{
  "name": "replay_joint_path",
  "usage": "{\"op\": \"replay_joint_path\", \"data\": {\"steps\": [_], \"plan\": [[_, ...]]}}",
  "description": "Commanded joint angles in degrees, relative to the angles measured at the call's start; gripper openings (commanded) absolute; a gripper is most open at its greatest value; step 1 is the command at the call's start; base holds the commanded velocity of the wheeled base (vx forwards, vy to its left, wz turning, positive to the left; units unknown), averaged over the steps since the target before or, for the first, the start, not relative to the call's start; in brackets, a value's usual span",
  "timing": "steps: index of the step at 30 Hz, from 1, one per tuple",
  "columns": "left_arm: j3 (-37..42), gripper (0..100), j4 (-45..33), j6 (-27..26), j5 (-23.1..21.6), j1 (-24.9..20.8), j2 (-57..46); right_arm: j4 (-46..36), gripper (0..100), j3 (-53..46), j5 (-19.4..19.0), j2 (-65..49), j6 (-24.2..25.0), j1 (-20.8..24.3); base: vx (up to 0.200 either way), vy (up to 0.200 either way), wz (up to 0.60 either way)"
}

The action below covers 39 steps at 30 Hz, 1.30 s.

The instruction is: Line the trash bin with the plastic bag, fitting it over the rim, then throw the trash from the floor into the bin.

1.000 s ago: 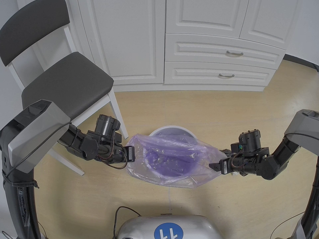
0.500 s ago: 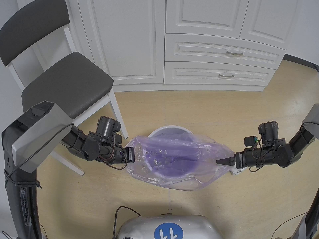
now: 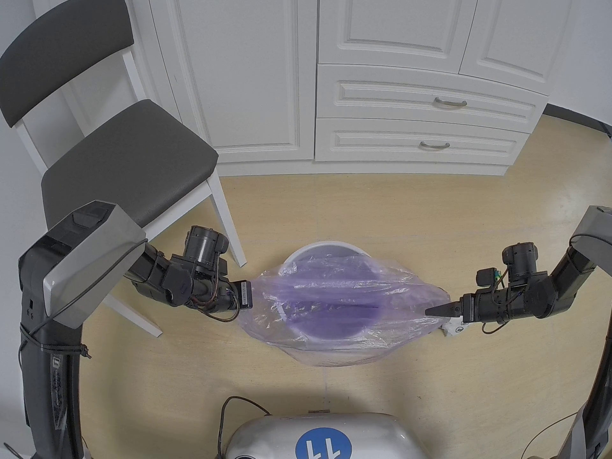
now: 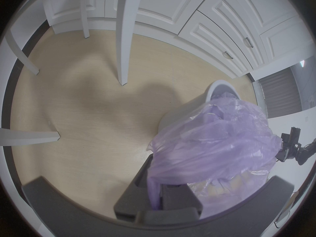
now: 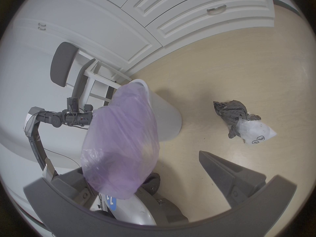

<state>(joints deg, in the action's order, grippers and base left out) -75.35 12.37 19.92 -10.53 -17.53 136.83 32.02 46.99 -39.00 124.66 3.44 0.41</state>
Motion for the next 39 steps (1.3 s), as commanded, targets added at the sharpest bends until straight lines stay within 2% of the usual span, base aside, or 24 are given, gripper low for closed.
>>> {"op": "replay_joint_path", "data": {"steps": [1, 5, 12, 15, 18, 19, 20, 25, 26, 27, 29, 36, 37, 39], "plan": [[-0.5, 0, 0.02, 0.03, -0.01, 0.83, 0.37, 0.06, 100, 0.11, -0.47, 0.06, 0.08, -0.94, 0.0, 0.0, 0.0], [-0.76, 0, 0.02, 0.03, -0.01, 1.27, 0.28, 0.06, 100, 0.2, -0.99, -0.03, 0.08, -1.73, 0.0, 0.0, 0.0], [-1.03, 0, 0.02, 0.03, -0.01, 1.71, 0.28, 0.06, 100, -0.32, -5.47, -1.44, -0.27, -2.96, 0.0, 0.0, 0.0], [-1.47, 0, 0.02, 0.12, -0.01, 2.24, 0.46, 0.06, 100, -0.76, -10.75, -2.49, -0.27, -4.72, 0.0, 0.0, 0.0], [-1.11, 0, 0.02, 0.03, -0.01, 1.89, 0.46, 0.06, 100, -1.73, -14.97, -3.02, -0.27, -4.98, 0.0, 0.0, 0.0], [-1.11, 0, 0.02, 0.03, -0.01, 1.89, 0.46, 0.14, 100, -1.82, -15.14, -3.02, -0.27, -4.98, 0.0, 0.0, 0.0], [-1.03, 0, 0.02, -0.06, -0.01, 1.71, 0.46, 0.32, 100, -2.52, -17.34, -3.11, -0.27, -4.98, 0.0, 0.0, 0.0], [-1.47, 0, 0.02, 0.12, -0.01, 2.24, 0.81, 7.17, 100, -5.51, -25.34, -1.0, -0.19, -6.83, 0.0, 0.0, 0.0], [-1.47, 0, 0.02, 0.12, -0.01, 2.24, 0.81, 7.17, 100, -5.51, -25.34, -1.0, -0.19, -6.83, 0.0, 0.0, 0.0], [-1.64, 0, 0.02, 0.12, -0.01, 2.32, 1.16, 10.51, 100, -6.74, -28.59, -0.3, -0.01, -7.89, 0.0, 0.0, 0.0], [-1.73, 0, 0.02, 0.12, -0.01, 2.32, 1.42, 13.68, 100, -7.62, -30.88, 0.58, 0.17, -8.94, 0.0, 0.0, 0.0], [-1.91, 0, -0.07, 0.21, -0.1, 2.59, 0.99, 15.79, 100, -7.44, -30.61, 0.67, 0.52, -8.85, 0.0, 0.0, 0.0], [-1.55, 0, -0.07, 0.47, -0.1, 2.24, 0.28, 15.88, 100, -7.27, -30.0, 0.32, 0.96, -8.24, 0.0, 0.0, 0.0], [-0.59, 0, 0.02, 1.44, -0.19, 1.45, -2.0, 15.88, 100, -6.92, -25.95, -1.09, 2.01, -6.92, 0.0, 0.0, 0.0]]}}
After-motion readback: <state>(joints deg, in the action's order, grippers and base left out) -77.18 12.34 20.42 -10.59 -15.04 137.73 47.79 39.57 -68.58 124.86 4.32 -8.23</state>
